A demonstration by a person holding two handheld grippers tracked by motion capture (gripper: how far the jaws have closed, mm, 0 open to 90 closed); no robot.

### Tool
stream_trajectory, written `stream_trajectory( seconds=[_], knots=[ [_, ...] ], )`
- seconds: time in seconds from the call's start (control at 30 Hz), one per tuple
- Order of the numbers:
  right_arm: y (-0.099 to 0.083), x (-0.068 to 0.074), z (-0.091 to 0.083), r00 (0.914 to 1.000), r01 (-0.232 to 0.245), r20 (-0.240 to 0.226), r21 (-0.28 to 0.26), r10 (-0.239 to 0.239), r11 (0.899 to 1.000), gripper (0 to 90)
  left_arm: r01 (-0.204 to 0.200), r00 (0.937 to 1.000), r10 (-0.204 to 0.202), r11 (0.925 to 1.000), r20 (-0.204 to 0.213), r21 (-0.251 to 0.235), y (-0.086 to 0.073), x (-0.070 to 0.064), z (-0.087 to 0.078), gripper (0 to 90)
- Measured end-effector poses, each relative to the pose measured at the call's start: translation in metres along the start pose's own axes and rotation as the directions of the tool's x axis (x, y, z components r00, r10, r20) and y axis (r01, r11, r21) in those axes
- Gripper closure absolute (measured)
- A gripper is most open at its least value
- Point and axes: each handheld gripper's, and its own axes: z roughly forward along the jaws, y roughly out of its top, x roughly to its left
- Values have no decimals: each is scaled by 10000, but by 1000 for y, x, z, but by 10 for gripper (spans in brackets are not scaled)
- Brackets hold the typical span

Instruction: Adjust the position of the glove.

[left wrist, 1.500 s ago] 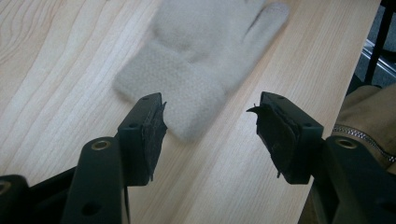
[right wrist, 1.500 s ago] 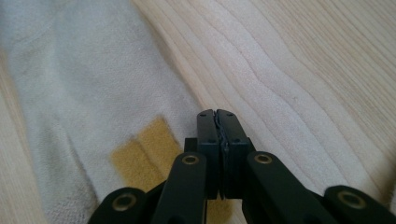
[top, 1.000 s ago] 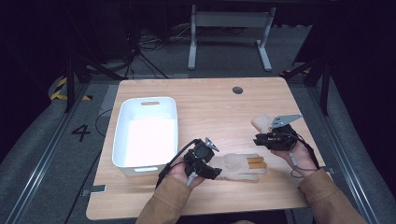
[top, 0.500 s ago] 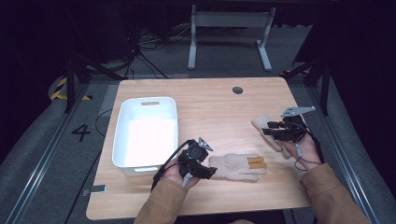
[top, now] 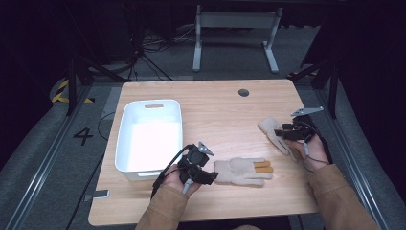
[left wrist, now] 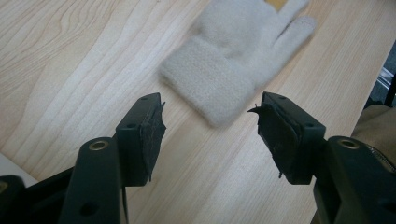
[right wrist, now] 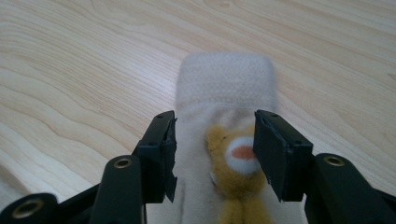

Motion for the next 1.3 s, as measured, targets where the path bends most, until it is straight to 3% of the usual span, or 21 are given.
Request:
stream_trajectory(
  seconds=[0.27, 0.6, 0.9, 1.3],
  knots=[
    [-7, -9, 7, 9993, -339, 179, 373, 333, 9987, 501, -89, 10000, 89, 10000, 14, 32, 1, -2, 1, 406],
    [-12, -12, 14, 9992, -302, 271, 959, 277, 9949, 539, -114, 9999, 113, 9999, 58, 123, 1, -3, 4, 403],
    [-11, -11, 11, 9993, -264, 288, 1017, 236, 9945, 650, -116, 9999, 116, 9999, 66, 123, 1, -3, 4, 402],
    [0, -5, -5, 9999, -90, 150, 897, 77, 9959, 695, -197, 9997, 196, 9997, 119, 154, 3, -4, 5, 402]
  ],
)
